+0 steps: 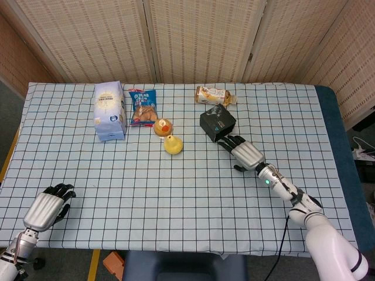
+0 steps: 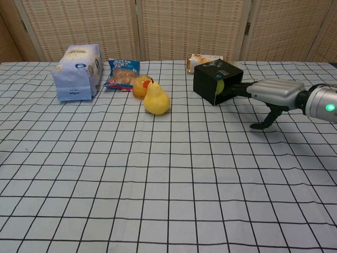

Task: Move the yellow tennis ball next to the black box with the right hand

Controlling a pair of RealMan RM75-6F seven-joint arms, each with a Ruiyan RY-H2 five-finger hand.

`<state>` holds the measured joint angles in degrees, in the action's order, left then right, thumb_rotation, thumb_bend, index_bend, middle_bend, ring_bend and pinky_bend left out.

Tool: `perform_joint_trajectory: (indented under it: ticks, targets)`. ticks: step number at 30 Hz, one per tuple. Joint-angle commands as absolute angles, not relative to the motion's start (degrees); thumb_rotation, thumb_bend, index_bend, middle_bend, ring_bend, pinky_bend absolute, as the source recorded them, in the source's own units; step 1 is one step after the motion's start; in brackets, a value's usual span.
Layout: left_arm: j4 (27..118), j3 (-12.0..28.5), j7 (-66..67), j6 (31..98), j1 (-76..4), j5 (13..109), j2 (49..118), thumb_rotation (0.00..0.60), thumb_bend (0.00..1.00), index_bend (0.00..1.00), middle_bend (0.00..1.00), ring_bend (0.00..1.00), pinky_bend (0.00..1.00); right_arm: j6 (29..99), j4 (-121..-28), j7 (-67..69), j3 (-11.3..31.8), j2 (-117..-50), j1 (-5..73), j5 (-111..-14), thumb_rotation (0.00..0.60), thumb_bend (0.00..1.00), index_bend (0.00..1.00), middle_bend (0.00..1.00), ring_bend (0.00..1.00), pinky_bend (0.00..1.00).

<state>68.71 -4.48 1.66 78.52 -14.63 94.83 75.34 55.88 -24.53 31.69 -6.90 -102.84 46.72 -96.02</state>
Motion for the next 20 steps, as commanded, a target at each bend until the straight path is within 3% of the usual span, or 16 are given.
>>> perform_joint_trajectory:
  ticks: [1, 3, 5, 7, 10, 13, 16, 20]
  targets:
    - [68.9, -4.4, 1.4, 78.9, -14.5, 95.0, 75.1, 0.6, 0.51, 0.38, 0.25, 0.23, 0.38, 61.8, -36.6, 20.9, -4.2, -95.7, 42.2, -93.0, 0.6, 0.2, 0.0, 0.0, 0.0, 0.11]
    - [69.1, -4.3, 1.4, 79.4, -14.4, 95.1, 74.9, 0.6, 0.51, 0.39, 0.25, 0.23, 0.38, 63.8, -43.8, 14.4, -3.0, -92.0, 40.0, -91.1, 0.6, 0.2, 0.04, 0.04, 0.01, 0.11]
    - [69.2, -4.1, 1.4, 80.1, -14.3, 95.1, 74.7, 0.6, 0.51, 0.39, 0.25, 0.23, 0.38, 66.1, -52.8, 5.8, -1.6, -88.1, 36.7, -88.2, 0.6, 0.2, 0.18, 0.13, 0.06, 0.11]
    - [69.4, -3.9, 1.3, 80.7, -14.0, 95.0, 74.4, 0.6, 0.51, 0.4, 0.26, 0.23, 0.38, 69.4, -60.7, -2.5, -0.7, -85.5, 33.0, -85.4, 0.6, 0.2, 0.23, 0.15, 0.07, 0.11]
    - [69.4, -3.3, 1.2, 81.4, -13.7, 94.5, 74.2, 0.6, 0.51, 0.41, 0.27, 0.23, 0.38, 74.9, -67.1, -11.7, -0.4, -84.3, 28.1, -83.1, 0.6, 0.2, 0.2, 0.15, 0.07, 0.11]
    - [69.2, -2.8, 1.4, 81.8, -13.5, 93.8, 74.1, 0.6, 0.51, 0.41, 0.27, 0.23, 0.38, 78.9, -68.2, -16.4, -0.5, -84.6, 24.9, -82.8, 0.6, 0.19, 0.1, 0.14, 0.05, 0.11]
    - [69.2, -2.5, 1.4, 81.9, -13.3, 93.4, 74.1, 0.6, 0.51, 0.41, 0.27, 0.23, 0.38, 79.8, -68.4, -17.6, -0.4, -84.7, 23.3, -82.5, 0.6, 0.18, 0.0, 0.09, 0.0, 0.11]
    - [69.2, -2.3, 1.6, 82.1, -13.4, 93.5, 74.2, 0.6, 0.51, 0.41, 0.27, 0.23, 0.38, 79.5, -68.5, -17.1, 0.0, -84.2, 22.6, -82.6, 0.6, 0.18, 0.0, 0.07, 0.0, 0.11]
